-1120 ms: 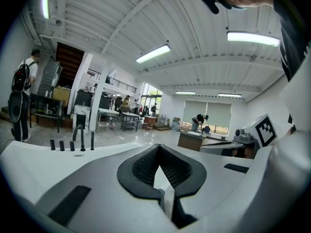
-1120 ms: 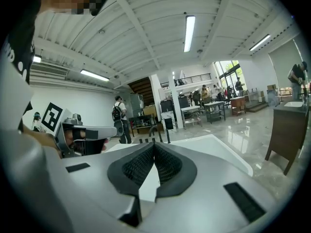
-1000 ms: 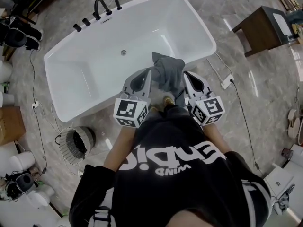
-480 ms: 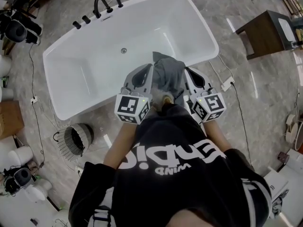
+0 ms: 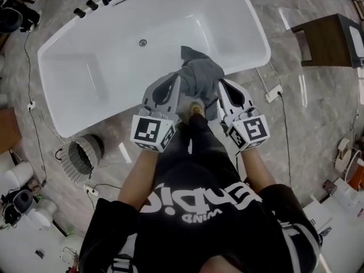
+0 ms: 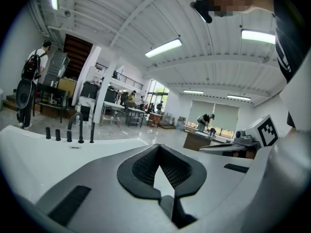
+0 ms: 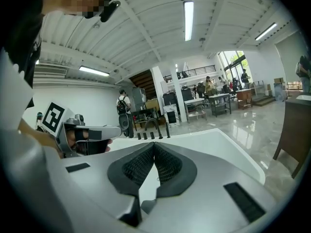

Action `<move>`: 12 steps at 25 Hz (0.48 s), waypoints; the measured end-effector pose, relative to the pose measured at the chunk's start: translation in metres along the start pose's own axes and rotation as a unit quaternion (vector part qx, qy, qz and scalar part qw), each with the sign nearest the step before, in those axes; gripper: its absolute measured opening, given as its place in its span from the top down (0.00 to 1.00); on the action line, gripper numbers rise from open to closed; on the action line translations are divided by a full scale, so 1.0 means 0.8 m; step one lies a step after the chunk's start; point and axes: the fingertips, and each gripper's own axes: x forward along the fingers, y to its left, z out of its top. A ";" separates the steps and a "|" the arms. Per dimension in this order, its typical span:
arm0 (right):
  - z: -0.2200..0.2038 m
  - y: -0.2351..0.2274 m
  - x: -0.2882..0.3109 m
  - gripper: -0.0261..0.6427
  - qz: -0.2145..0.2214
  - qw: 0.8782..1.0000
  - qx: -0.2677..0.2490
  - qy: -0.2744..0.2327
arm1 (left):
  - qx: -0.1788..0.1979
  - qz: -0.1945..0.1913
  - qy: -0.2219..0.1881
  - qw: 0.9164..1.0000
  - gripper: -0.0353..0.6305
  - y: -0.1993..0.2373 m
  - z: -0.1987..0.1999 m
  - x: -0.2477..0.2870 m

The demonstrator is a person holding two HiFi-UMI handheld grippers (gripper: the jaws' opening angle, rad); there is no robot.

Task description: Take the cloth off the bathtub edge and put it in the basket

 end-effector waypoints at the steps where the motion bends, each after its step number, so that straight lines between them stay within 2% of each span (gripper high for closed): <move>1: -0.006 -0.007 0.005 0.94 -0.001 1.000 0.000 0.002 | -0.004 0.000 0.002 1.000 0.93 0.003 -0.007 0.007; 6: -0.030 -0.030 0.029 0.94 0.006 1.000 0.002 0.011 | -0.016 0.004 0.012 1.000 0.93 0.023 -0.039 0.041; 12: -0.045 -0.034 0.032 0.94 0.024 0.999 -0.013 0.027 | -0.019 0.003 0.022 1.000 0.93 0.019 -0.053 0.047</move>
